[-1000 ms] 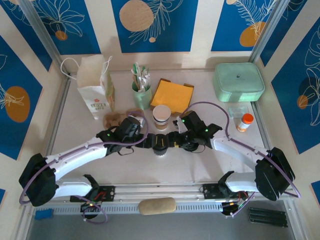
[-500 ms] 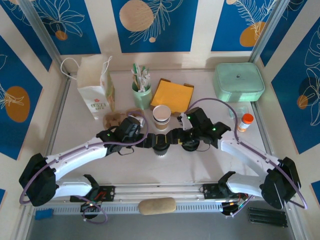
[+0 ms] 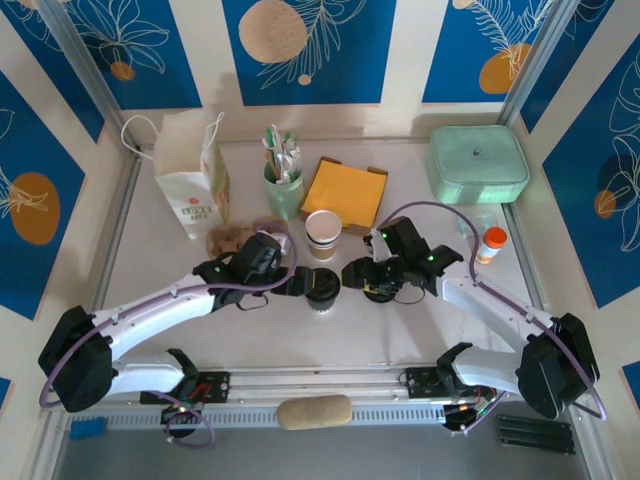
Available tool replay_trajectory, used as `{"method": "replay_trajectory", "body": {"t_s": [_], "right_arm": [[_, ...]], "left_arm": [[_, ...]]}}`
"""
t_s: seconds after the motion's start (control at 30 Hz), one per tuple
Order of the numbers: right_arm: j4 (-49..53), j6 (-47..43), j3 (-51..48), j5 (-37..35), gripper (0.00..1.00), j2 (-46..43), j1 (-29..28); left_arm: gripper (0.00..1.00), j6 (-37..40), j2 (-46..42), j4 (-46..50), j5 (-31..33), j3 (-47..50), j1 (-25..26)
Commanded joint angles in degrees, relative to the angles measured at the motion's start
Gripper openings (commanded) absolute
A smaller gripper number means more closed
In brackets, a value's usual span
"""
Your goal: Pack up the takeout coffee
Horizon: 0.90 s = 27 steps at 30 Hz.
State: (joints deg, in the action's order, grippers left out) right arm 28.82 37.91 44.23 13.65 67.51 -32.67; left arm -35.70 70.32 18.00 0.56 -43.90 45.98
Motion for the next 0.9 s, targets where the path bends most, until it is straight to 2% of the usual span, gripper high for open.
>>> {"method": "replay_trajectory", "body": {"t_s": [0.0, 0.43, 0.87], "right_arm": [[-0.79, -0.25, 0.95, 1.73, 0.6, 1.42, -0.82], [-1.69, -0.14, -0.62, -0.4, 0.59, 4.38, -1.26], [5.15, 0.03, 1.61, -6.78, 0.57, 6.67, -2.06]], "left_arm": [[1.0, 0.92, 1.88, 4.72, -0.12, 0.14, -0.21], [1.0, 1.07, 1.99, 4.71, -0.14, 0.13, -0.24], [1.0, 1.08, 2.28, 4.35, -0.29, 0.48, -0.26]]}}
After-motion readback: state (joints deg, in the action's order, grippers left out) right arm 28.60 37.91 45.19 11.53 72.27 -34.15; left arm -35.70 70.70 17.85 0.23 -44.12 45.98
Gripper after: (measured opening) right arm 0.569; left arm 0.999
